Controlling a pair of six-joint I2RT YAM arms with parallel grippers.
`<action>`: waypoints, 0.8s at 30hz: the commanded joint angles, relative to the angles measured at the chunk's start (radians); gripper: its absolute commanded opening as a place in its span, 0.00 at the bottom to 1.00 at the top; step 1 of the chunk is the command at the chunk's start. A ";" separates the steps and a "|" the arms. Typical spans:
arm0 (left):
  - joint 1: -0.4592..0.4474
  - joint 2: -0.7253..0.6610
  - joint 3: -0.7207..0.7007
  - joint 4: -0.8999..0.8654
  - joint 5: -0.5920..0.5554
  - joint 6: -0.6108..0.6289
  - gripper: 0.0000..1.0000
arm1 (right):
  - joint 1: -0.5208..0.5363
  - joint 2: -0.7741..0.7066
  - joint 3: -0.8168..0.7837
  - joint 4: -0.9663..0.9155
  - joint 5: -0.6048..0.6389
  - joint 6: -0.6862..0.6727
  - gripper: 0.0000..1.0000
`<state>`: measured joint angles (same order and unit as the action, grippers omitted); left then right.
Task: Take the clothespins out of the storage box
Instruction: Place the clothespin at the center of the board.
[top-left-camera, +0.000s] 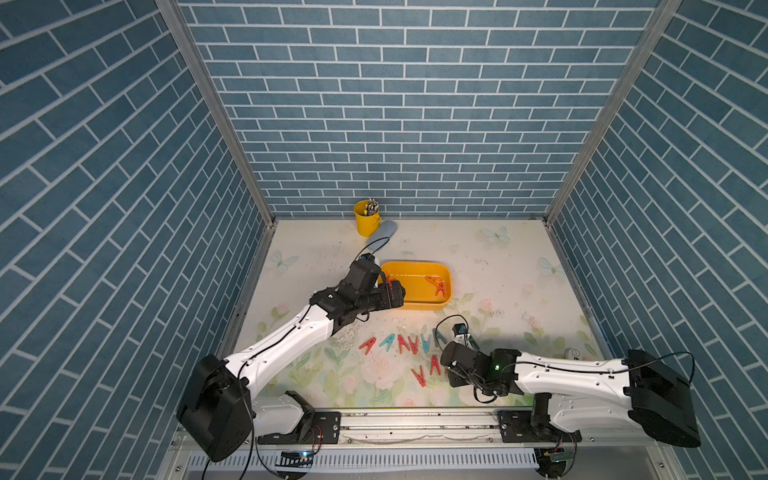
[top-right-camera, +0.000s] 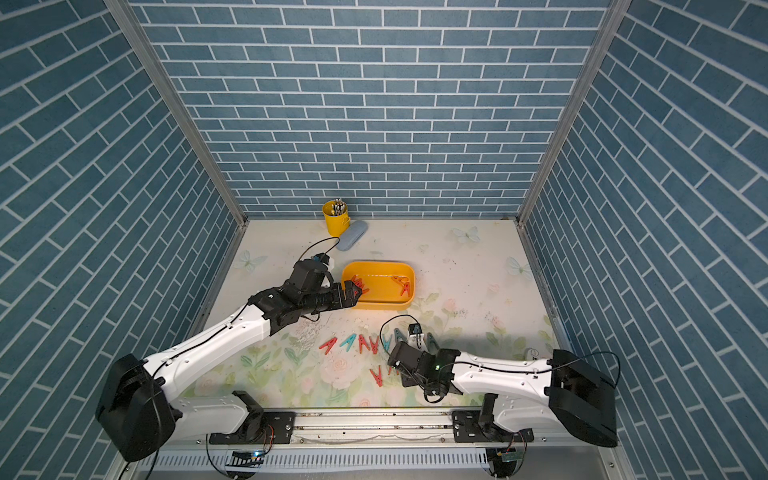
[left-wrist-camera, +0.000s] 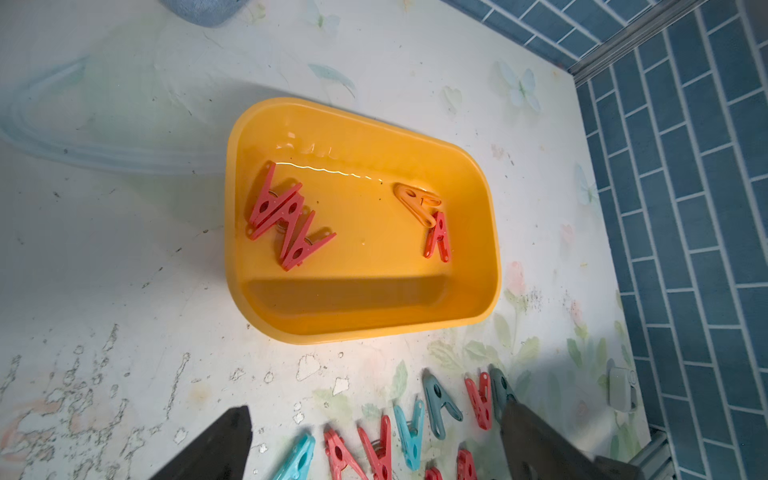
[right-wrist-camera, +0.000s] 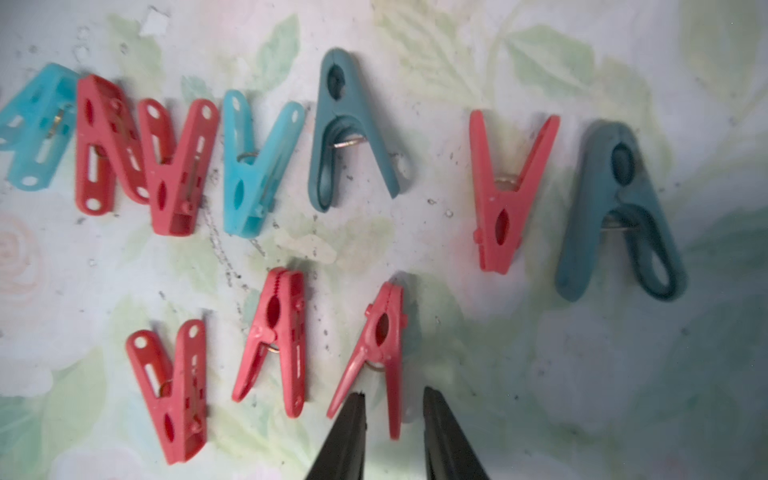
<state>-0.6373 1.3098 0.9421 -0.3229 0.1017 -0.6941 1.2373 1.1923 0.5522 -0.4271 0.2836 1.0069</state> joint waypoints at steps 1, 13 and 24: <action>-0.012 0.048 0.053 -0.021 -0.029 0.028 0.99 | 0.004 -0.051 0.052 -0.066 0.052 0.001 0.33; -0.016 0.251 0.203 -0.047 -0.073 0.111 0.88 | -0.123 -0.082 0.212 -0.026 0.089 -0.186 0.63; -0.008 0.499 0.413 -0.119 -0.149 0.220 0.54 | -0.342 0.047 0.336 0.105 -0.044 -0.392 0.97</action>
<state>-0.6476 1.7676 1.3151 -0.3950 -0.0132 -0.5213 0.9188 1.1988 0.8478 -0.3542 0.2790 0.7055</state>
